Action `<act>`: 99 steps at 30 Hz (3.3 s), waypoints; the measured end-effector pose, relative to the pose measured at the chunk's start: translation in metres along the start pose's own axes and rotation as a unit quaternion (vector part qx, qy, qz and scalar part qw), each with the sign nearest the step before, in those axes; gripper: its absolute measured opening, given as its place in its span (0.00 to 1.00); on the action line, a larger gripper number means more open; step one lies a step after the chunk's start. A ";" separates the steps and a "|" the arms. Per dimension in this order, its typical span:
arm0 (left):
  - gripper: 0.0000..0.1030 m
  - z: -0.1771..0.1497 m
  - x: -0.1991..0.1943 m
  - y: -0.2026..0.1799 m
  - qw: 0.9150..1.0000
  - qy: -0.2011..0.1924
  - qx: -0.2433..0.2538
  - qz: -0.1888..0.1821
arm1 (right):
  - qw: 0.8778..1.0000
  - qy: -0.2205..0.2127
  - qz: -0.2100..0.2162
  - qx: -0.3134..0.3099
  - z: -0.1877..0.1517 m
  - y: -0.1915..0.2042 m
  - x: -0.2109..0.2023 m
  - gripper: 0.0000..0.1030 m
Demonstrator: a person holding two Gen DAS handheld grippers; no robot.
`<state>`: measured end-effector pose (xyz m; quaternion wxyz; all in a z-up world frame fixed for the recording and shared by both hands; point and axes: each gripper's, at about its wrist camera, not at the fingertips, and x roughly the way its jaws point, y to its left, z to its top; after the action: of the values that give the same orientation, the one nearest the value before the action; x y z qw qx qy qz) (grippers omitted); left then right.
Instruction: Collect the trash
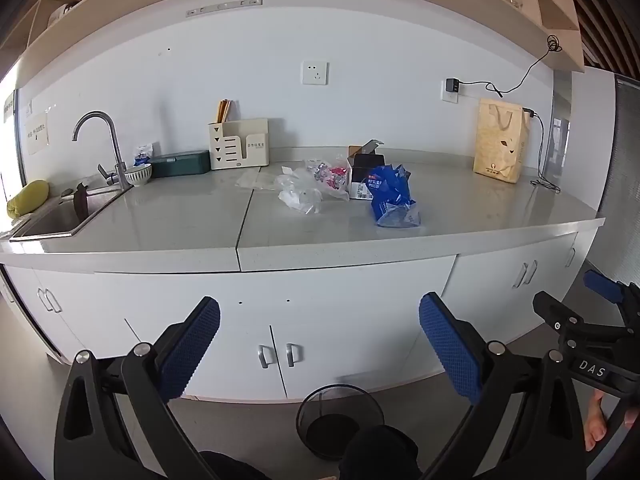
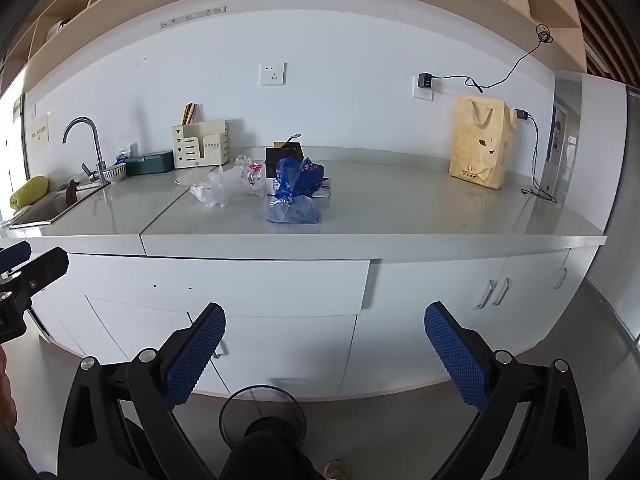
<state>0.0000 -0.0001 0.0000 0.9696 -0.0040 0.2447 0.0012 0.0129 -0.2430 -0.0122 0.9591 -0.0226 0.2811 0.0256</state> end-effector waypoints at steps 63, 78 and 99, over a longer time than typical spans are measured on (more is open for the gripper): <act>0.96 0.020 0.083 0.018 0.998 0.065 -0.024 -0.002 | 0.998 0.036 0.049 -0.009 0.028 -0.007 0.064 0.98; 0.96 0.068 0.250 0.035 0.995 0.088 -0.040 -0.035 | 0.994 0.051 0.097 -0.029 0.091 0.004 0.223 0.98; 0.89 0.113 0.402 0.060 0.980 0.154 -0.097 -0.080 | 0.988 0.062 0.140 -0.020 0.121 0.026 0.337 0.98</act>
<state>0.4070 0.0613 -0.0920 0.9121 -0.1182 0.3889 -0.0532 0.3595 -0.1977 -0.0937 0.9263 -0.0034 0.3395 0.1632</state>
